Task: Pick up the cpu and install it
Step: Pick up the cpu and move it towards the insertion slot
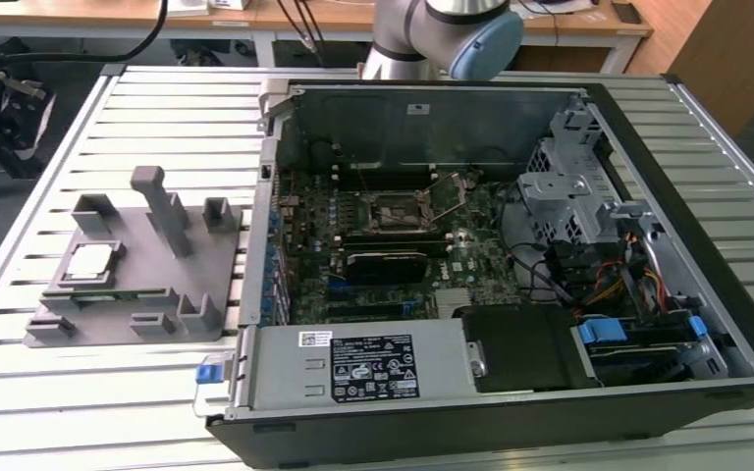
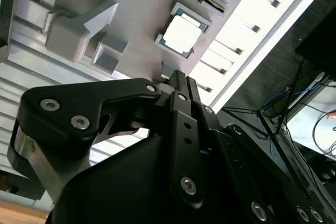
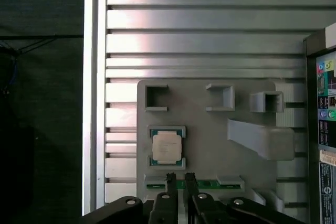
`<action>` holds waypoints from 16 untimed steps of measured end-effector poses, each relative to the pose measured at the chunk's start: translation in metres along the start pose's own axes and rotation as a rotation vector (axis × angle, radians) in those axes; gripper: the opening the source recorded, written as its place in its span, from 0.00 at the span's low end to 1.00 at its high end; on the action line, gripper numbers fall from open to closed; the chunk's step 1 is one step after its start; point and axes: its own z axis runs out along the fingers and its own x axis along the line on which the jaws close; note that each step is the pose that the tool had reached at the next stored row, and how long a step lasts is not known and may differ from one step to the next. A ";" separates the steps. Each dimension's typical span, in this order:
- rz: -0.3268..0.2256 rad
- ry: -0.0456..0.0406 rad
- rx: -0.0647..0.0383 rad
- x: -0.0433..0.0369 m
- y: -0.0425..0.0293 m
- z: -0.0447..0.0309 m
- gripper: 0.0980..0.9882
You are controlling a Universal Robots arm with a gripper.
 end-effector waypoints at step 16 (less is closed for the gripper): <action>-0.005 0.0067 0.000 0.0000 -0.0030 0.0255 0.55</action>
